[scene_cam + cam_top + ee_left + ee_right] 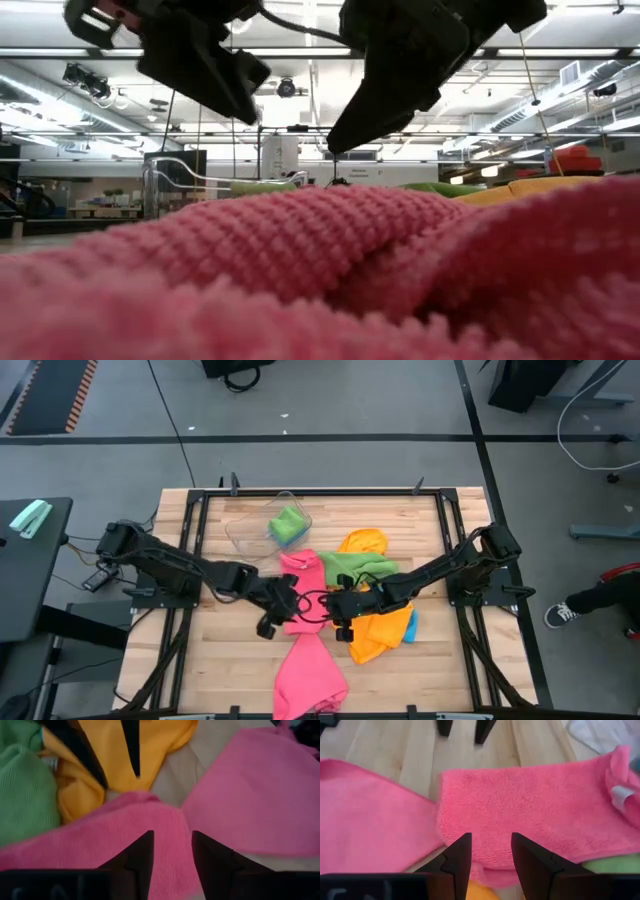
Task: Fold microfiber towels
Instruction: Fold the left pink microfiber towel
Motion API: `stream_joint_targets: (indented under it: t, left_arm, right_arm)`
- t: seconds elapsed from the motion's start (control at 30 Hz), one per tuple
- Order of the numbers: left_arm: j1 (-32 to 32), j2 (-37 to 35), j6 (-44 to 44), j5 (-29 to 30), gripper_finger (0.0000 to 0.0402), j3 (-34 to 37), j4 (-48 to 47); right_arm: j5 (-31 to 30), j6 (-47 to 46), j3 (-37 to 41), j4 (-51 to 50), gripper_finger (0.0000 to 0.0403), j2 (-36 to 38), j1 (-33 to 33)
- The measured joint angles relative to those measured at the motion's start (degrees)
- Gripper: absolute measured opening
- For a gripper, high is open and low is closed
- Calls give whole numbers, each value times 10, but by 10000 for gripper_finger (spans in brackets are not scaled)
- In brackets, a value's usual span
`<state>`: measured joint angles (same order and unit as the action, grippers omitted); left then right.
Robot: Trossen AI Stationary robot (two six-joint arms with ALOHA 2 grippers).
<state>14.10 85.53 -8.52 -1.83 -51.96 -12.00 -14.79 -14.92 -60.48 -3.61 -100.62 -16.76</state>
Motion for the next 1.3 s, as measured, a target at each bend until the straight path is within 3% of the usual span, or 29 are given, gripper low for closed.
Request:
stream_joint_targets:
  t: [0.27, 0.43, 0.73, 0.9, 1.17, 1.3]
  left_arm:
    - [36, 96, 8, 34, 192, 0, 96]
    - [69, 127, 9, 113, 215, 0, 105]
    - [106, 128, 28, 246, 182, 0, 75]
    - [94, 128, 65, 242, 153, 0, 61]
    - [93, 118, 54, 94, 133, -19, 63]
    - [79, 111, 19, 85, 126, -28, 63]
  right_arm:
    - [-7, -58, 10, 3, 147, 0, -11]
    - [-58, -67, 10, 6, 147, 0, -25]
    - [-78, -57, 10, 51, 147, -8, -40]
    - [-79, -51, 10, 66, 147, -56, -45]
    - [-69, -67, 10, 55, 147, -111, -52]
    - [-41, -81, 10, 53, 147, -122, -52]
